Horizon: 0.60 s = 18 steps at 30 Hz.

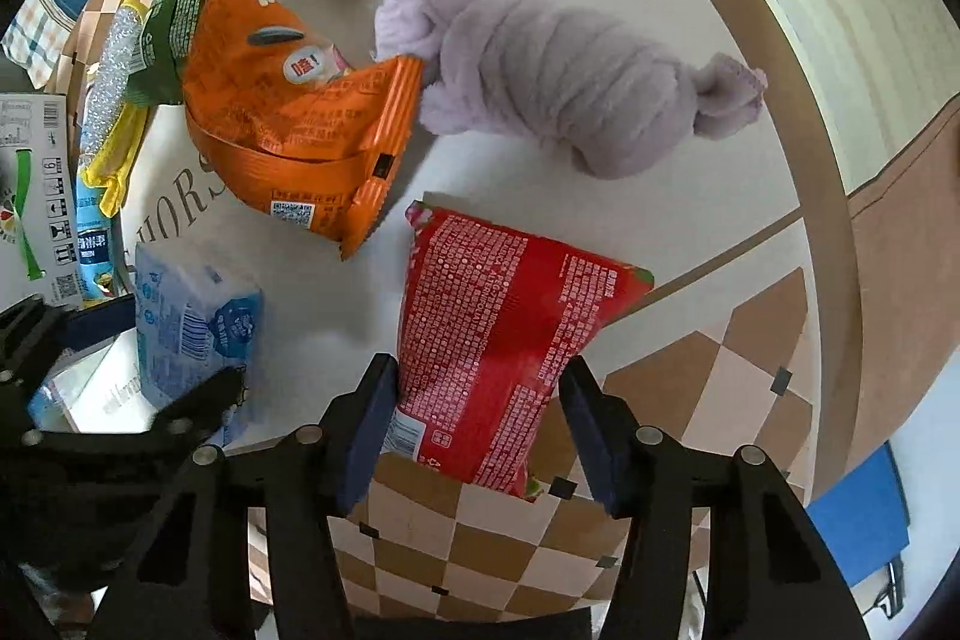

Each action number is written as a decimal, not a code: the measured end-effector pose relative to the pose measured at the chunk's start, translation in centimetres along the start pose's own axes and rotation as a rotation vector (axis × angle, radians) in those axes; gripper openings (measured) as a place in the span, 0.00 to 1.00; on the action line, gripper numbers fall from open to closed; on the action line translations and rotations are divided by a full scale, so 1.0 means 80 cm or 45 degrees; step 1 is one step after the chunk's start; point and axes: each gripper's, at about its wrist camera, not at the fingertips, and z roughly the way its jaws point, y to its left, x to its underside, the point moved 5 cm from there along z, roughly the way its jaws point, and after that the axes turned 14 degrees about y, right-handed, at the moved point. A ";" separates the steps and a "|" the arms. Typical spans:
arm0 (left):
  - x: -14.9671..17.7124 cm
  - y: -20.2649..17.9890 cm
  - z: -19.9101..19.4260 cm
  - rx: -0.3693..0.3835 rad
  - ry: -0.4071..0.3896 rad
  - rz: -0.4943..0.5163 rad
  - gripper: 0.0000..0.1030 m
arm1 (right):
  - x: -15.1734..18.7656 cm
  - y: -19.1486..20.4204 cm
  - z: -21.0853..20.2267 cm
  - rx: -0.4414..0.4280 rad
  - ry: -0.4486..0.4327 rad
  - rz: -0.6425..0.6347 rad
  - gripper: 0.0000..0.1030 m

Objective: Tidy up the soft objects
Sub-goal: 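Grasp the blue milk pack with left tool while right tool grasps red snack bag, then carry both packs into the box and open both tools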

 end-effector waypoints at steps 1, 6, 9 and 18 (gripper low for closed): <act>-0.005 -0.003 0.009 0.013 0.006 -0.025 0.70 | 0.001 0.004 0.001 0.009 0.009 0.003 0.57; -0.005 0.014 0.017 0.183 -0.001 -0.180 0.37 | -0.016 0.017 0.014 0.014 0.008 0.004 0.51; 0.007 0.025 0.009 0.246 -0.054 -0.265 0.36 | -0.003 0.027 0.011 0.011 -0.017 -0.017 0.46; 0.159 0.104 -0.081 0.473 -0.380 -0.524 0.36 | 0.100 0.110 -0.079 -0.042 -0.141 -0.332 0.45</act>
